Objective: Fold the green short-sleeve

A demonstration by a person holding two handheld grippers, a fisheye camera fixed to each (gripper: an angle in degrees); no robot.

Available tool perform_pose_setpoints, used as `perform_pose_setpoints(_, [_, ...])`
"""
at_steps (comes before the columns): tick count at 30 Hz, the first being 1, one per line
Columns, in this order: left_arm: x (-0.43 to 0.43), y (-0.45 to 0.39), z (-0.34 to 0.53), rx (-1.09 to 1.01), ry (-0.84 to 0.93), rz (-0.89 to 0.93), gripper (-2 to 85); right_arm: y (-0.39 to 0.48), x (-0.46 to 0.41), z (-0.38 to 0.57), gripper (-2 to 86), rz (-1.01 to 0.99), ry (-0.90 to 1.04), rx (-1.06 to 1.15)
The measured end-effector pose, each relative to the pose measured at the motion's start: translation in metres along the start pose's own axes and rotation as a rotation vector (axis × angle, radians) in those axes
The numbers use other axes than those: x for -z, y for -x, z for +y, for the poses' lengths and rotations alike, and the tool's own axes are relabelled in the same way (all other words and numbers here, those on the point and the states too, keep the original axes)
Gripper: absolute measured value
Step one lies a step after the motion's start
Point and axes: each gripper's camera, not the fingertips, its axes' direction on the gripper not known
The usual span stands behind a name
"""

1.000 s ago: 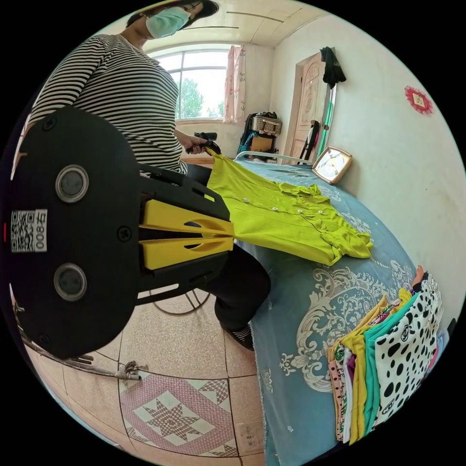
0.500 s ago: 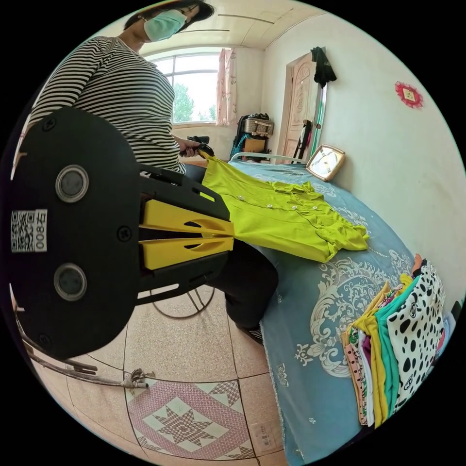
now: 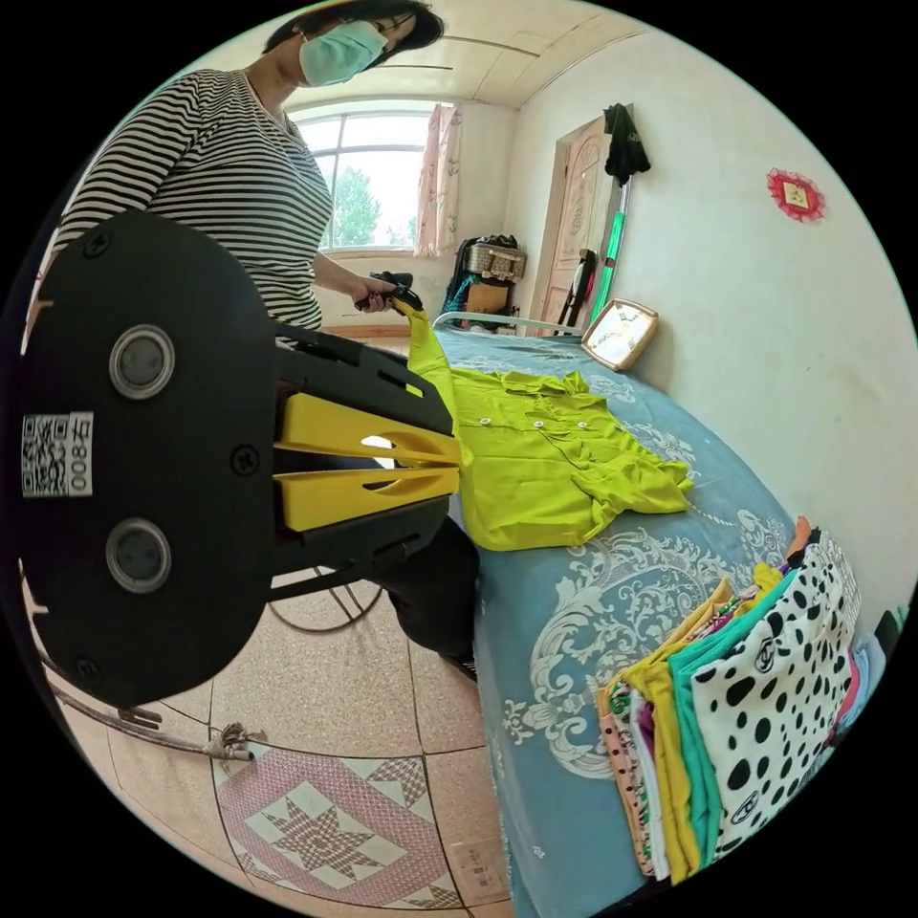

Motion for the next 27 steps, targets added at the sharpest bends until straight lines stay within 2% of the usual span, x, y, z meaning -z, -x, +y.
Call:
perform_pose_setpoints(16, [-0.119,-0.027,-0.249,-0.113,-0.025,-0.012,0.6,0.058,-0.042,-0.24,0.3,0.085,0.01,0.139])
perform_pose_setpoints(27, [-0.235,0.01,-0.409,-0.076,-0.02,-0.065,0.7,0.056,-0.119,-0.392,0.2,0.133,0.086,0.111])
